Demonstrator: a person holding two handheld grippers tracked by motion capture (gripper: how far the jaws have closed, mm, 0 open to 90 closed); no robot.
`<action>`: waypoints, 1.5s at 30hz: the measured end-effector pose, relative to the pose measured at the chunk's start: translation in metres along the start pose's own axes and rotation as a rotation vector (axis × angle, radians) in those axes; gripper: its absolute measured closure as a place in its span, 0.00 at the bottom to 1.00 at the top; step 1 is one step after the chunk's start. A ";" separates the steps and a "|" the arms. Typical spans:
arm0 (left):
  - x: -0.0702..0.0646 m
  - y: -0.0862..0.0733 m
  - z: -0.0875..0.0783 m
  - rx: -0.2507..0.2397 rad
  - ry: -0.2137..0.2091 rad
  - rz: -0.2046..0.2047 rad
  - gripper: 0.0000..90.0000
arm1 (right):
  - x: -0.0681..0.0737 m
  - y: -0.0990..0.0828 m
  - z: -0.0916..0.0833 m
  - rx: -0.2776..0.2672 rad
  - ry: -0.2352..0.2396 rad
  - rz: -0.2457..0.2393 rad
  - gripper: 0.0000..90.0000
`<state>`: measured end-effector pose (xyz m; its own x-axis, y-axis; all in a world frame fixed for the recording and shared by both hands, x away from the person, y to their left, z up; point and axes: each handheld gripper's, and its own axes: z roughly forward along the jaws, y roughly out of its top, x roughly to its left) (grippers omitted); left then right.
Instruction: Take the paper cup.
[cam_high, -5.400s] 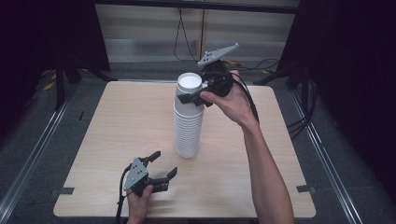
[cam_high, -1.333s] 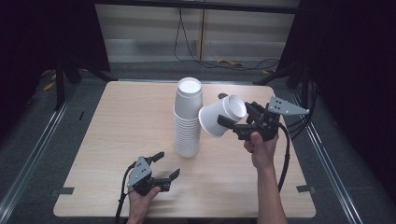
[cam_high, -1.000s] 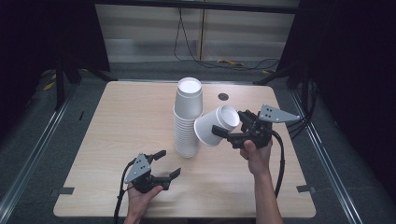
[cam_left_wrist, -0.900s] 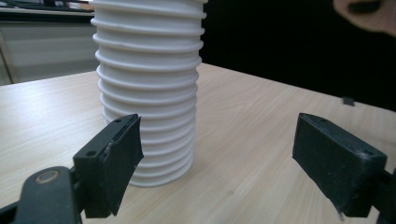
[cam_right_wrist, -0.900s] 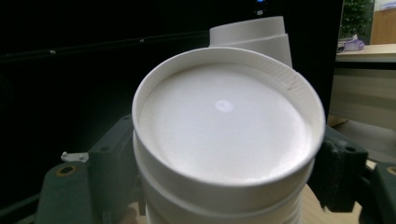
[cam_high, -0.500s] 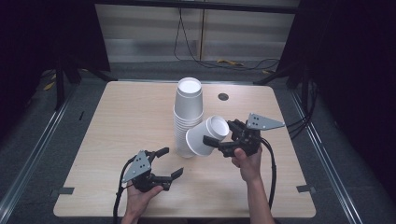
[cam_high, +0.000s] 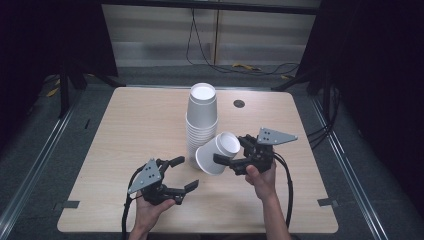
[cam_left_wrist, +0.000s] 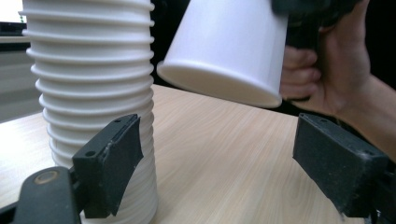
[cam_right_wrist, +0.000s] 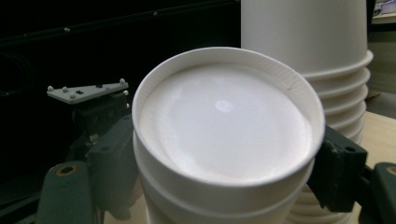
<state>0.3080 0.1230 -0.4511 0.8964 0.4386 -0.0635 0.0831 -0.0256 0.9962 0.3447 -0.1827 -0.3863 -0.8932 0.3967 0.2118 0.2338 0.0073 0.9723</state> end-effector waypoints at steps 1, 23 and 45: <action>0.000 0.001 0.000 -0.005 0.001 -0.007 0.17 | 0.000 -0.002 0.000 -0.002 0.005 0.006 0.25; 0.000 -0.008 0.016 0.061 -0.074 0.001 0.16 | 0.002 -0.044 0.018 0.036 0.102 0.055 0.25; 0.010 -0.021 0.038 0.052 -0.196 -0.075 0.06 | 0.001 -0.059 0.030 0.028 0.173 0.085 0.25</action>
<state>0.3313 0.0935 -0.4752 0.9539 0.2582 -0.1528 0.1706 -0.0478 0.9842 0.3413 -0.1551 -0.4459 -0.9218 0.2334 0.3097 0.3200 0.0068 0.9474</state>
